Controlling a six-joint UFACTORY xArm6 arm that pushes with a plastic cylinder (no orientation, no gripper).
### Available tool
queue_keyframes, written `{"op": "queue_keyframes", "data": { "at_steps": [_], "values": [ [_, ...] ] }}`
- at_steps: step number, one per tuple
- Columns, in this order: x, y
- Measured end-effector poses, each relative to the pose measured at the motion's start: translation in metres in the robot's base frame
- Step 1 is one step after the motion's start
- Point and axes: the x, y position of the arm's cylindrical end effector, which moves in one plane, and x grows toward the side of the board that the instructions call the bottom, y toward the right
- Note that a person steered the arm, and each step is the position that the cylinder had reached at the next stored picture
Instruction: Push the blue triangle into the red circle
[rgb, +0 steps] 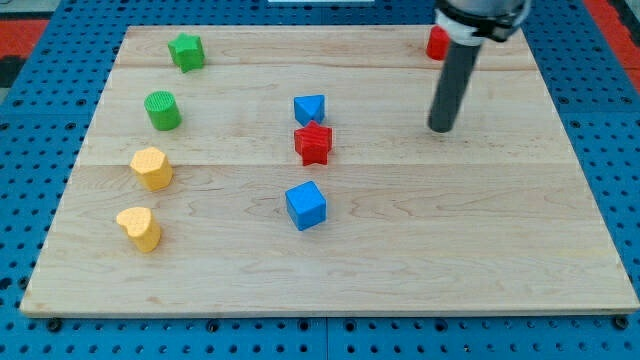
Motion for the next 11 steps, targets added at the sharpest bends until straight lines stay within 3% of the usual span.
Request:
{"op": "queue_keyframes", "data": {
  "at_steps": [2,3,4,8,10,11],
  "values": [
    [0.003,-0.090],
    [0.003,-0.167],
    [0.000,-0.186],
    [-0.025,-0.187],
    [-0.068,-0.085],
    [-0.108,-0.086]
  ]
}}
